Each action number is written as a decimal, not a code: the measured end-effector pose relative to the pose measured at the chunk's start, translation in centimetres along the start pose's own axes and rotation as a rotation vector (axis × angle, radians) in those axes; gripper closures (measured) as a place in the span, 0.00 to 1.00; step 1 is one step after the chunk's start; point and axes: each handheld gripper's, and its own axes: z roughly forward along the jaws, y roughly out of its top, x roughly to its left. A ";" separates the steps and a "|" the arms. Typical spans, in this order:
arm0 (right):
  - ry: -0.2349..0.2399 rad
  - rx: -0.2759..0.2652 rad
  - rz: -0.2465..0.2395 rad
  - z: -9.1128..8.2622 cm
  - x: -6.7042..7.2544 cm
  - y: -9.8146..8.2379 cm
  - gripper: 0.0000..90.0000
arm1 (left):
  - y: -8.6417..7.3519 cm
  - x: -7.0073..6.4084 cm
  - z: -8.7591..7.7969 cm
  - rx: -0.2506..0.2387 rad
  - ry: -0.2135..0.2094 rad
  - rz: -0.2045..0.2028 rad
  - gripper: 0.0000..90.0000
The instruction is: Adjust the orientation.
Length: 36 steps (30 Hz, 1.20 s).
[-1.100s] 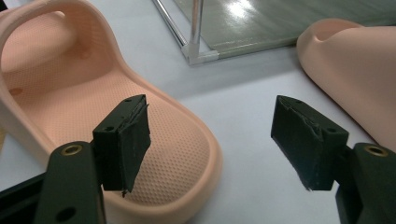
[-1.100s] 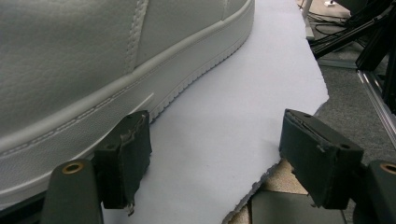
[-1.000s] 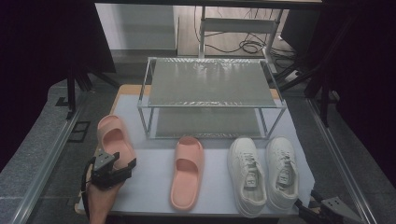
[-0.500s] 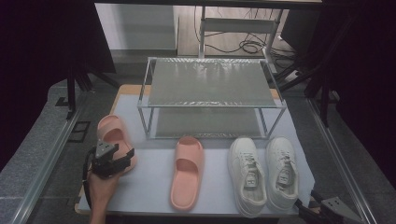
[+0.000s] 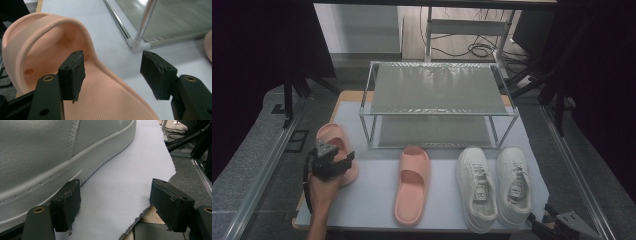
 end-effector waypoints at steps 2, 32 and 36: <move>0.000 -0.001 0.001 0.0 0.0 0.0 0.28 | 0.1 0.2 0.2 0.003 0.008 -0.006 0.40; -0.003 -0.014 0.001 0.0 0.0 -0.2 0.27 | 2.5 1.4 3.8 0.057 0.094 -0.061 0.65; -0.003 -0.014 0.002 0.0 0.0 -0.2 0.27 | 2.5 1.4 3.9 0.064 0.112 -0.070 0.76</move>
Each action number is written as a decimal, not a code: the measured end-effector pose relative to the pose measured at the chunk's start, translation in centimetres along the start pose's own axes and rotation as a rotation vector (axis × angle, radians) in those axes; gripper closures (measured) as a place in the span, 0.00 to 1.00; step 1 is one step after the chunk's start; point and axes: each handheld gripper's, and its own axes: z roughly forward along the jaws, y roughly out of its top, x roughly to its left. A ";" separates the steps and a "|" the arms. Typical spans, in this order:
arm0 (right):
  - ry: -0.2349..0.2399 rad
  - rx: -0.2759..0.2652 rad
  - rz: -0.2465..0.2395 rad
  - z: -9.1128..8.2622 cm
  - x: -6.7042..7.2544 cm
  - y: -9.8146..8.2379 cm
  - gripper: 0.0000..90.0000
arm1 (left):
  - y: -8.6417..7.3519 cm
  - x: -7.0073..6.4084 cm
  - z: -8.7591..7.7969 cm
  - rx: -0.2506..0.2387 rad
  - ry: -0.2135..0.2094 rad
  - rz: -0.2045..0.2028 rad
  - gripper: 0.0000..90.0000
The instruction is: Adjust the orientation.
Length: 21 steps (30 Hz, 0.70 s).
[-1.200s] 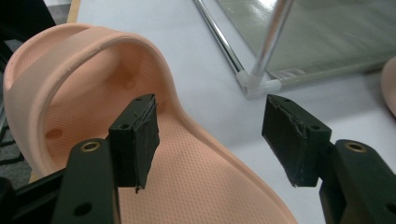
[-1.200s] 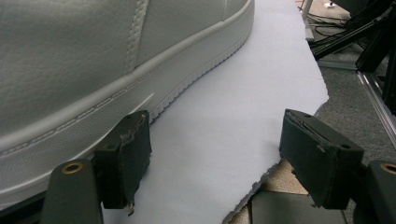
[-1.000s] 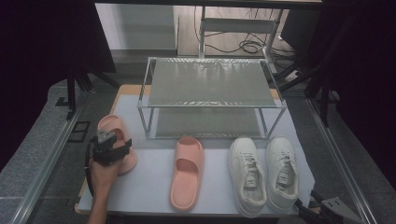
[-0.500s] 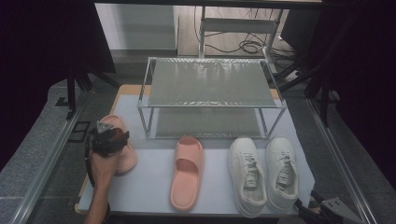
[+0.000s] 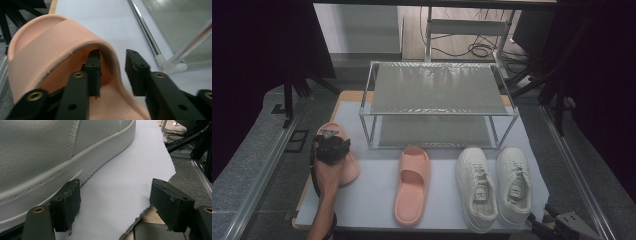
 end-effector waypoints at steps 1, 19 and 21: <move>0.000 0.000 -0.001 0.0 0.0 0.0 0.27 | 0.0 0.0 0.0 0.001 0.003 -0.003 0.79; 0.000 0.000 -0.002 0.0 0.0 0.0 0.27 | 0.0 0.6 -1.8 0.002 0.041 0.027 0.93; 0.000 0.001 -0.002 0.0 0.0 0.0 0.27 | -0.1 0.8 -2.1 0.001 0.035 0.028 0.94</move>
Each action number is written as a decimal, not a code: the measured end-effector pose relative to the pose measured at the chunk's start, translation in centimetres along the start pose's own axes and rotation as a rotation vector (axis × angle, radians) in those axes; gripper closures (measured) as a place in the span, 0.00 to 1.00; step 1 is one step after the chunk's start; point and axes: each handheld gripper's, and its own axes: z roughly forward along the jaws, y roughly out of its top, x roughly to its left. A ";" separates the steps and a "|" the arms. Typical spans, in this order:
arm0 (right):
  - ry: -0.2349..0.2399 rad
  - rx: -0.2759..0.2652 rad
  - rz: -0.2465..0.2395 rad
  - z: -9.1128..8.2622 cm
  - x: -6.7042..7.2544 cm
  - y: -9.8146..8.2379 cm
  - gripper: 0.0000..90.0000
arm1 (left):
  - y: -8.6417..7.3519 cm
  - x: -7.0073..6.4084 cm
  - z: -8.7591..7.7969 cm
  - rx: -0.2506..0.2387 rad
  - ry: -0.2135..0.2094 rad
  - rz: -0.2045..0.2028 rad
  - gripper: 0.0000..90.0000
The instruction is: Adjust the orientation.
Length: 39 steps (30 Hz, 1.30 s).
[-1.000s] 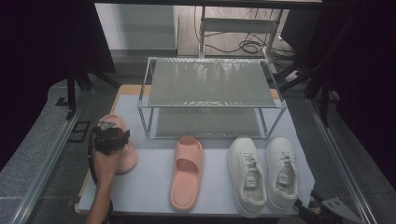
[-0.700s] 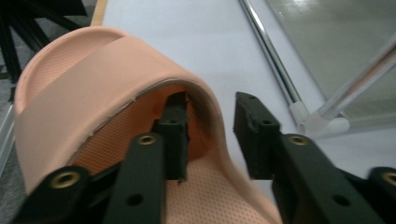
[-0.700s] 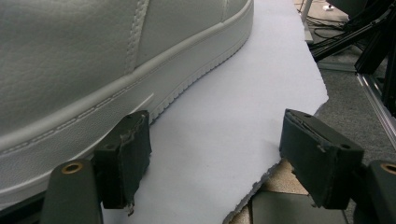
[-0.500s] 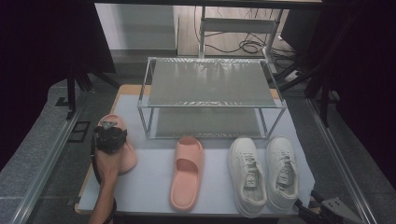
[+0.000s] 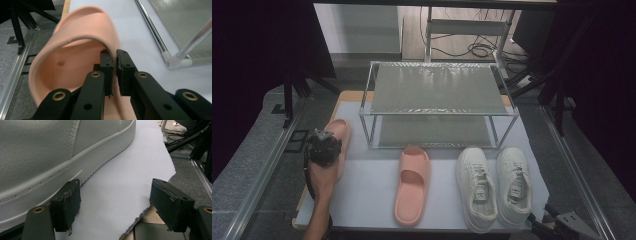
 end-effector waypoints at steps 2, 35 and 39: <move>0.000 0.000 0.000 0.0 0.0 0.0 0.27 | -0.1 0.1 -0.2 -0.002 -0.004 0.004 0.94; -0.001 0.001 0.003 0.0 0.0 0.0 0.27 | -4.4 -1.3 -8.9 -0.053 -0.156 0.111 0.94; -0.001 0.001 0.002 0.0 0.0 0.0 0.27 | -5.1 -1.9 -9.7 -0.051 -0.174 0.135 0.94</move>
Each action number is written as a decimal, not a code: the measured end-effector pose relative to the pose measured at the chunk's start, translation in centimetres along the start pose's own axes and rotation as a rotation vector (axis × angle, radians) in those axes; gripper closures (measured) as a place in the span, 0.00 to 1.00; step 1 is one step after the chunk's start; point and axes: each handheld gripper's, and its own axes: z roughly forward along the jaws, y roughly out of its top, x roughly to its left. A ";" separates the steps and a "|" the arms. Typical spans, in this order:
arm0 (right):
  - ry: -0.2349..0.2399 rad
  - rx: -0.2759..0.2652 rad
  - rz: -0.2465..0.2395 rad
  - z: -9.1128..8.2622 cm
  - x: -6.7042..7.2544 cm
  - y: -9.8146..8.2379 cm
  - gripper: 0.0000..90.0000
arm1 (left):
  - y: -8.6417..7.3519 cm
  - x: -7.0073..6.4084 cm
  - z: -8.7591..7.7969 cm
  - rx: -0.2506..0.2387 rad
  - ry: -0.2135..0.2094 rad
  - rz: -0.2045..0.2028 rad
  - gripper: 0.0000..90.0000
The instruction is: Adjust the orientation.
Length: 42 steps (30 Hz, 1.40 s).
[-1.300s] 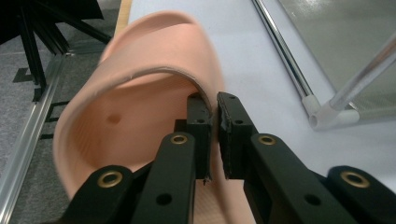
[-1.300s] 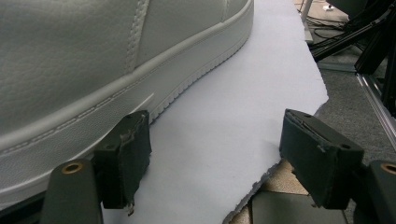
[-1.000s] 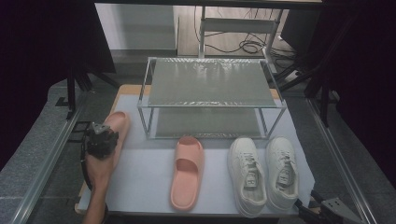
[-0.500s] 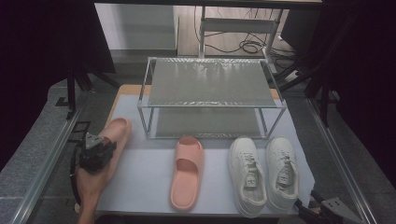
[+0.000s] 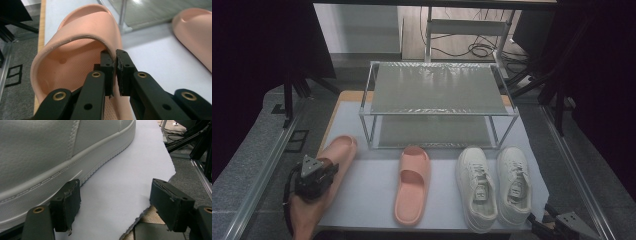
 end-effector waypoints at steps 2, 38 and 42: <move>0.000 -0.001 0.001 0.0 0.0 0.0 0.27 | -0.3 -0.3 -0.4 0.002 -0.010 0.008 0.94; 0.002 -0.001 -0.002 0.0 0.0 0.0 0.27 | 1.8 -7.6 2.7 -0.027 -0.183 0.130 0.93; 0.001 -0.003 -0.005 0.0 -0.1 0.0 0.27 | 2.3 -8.0 3.8 -0.020 -0.181 0.123 0.93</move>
